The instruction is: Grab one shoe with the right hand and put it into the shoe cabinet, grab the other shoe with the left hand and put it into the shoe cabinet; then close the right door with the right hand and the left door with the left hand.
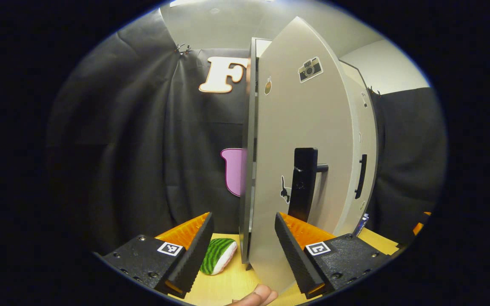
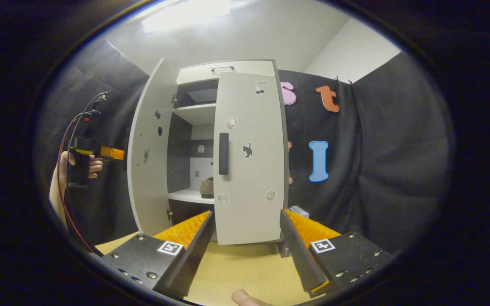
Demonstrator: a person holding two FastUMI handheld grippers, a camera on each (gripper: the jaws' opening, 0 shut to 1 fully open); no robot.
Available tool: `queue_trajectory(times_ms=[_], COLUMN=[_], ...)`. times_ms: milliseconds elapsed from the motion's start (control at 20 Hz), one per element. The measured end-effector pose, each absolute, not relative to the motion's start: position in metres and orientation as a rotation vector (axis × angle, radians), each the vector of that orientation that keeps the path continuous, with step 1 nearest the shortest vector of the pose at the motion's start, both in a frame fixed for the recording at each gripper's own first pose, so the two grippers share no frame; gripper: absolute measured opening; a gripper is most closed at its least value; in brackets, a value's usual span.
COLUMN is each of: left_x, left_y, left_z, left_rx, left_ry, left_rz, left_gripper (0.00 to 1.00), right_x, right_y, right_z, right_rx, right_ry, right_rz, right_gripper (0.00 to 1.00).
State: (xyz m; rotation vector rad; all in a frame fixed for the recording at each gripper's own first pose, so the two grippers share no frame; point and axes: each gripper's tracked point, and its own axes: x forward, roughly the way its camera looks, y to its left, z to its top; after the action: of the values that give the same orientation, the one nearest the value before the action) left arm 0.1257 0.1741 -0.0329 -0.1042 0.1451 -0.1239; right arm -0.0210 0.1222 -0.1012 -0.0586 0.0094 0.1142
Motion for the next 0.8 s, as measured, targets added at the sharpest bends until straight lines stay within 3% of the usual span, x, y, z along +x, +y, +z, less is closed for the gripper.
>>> queue_trajectory(times_ms=[750,800], left_x=[0.153,0.153], left_y=[0.099,0.091], left_z=[-0.022,-0.023], left_rx=[-0.102,-0.13], left_ry=[0.079,0.079], left_rz=[-0.205,-0.205], left_gripper=[0.91,0.87], right_x=[-0.01,-0.009], right_y=[0.113,0.111], right_z=[-0.119,-0.122], right_rx=[-0.022,-0.024], right_ry=[0.052,0.06], right_rz=[0.083,0.073], right_gripper=[0.93,0.93])
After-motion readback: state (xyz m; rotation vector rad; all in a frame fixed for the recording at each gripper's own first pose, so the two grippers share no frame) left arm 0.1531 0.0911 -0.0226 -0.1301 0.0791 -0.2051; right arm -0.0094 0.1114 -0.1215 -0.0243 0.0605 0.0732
